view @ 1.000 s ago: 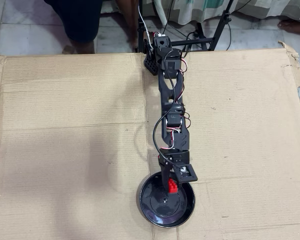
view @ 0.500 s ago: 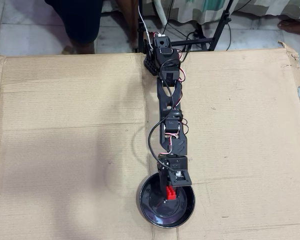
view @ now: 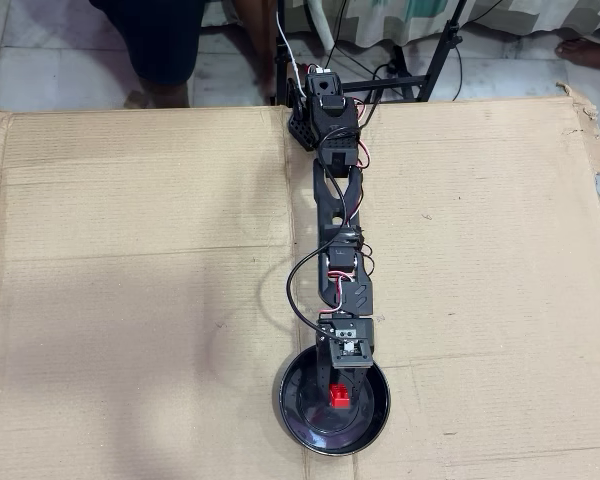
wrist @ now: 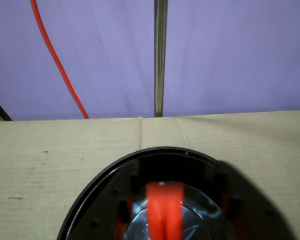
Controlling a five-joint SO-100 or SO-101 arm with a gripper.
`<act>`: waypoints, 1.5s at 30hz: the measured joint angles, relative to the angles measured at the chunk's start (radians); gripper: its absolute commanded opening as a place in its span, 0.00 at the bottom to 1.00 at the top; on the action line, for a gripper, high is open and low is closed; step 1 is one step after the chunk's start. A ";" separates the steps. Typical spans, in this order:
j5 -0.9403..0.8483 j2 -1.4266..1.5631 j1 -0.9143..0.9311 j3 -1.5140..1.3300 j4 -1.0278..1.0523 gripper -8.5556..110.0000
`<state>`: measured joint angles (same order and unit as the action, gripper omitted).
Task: Grasp a lego block and put it in the bin.
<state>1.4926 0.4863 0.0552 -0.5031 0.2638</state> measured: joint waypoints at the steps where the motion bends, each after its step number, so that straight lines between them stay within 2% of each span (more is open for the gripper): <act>1: 0.000 0.000 0.000 0.000 0.000 0.27; 9: -0.009 0.000 0.023 0.000 0.003 0.27; 18: -0.046 0.176 0.037 -0.179 0.195 0.26; 31: -0.048 0.736 0.037 -0.848 0.232 0.26; 45: -0.158 1.341 0.035 -1.575 0.230 0.26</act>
<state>1.3346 1.8270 0.0905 -2.0785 0.4939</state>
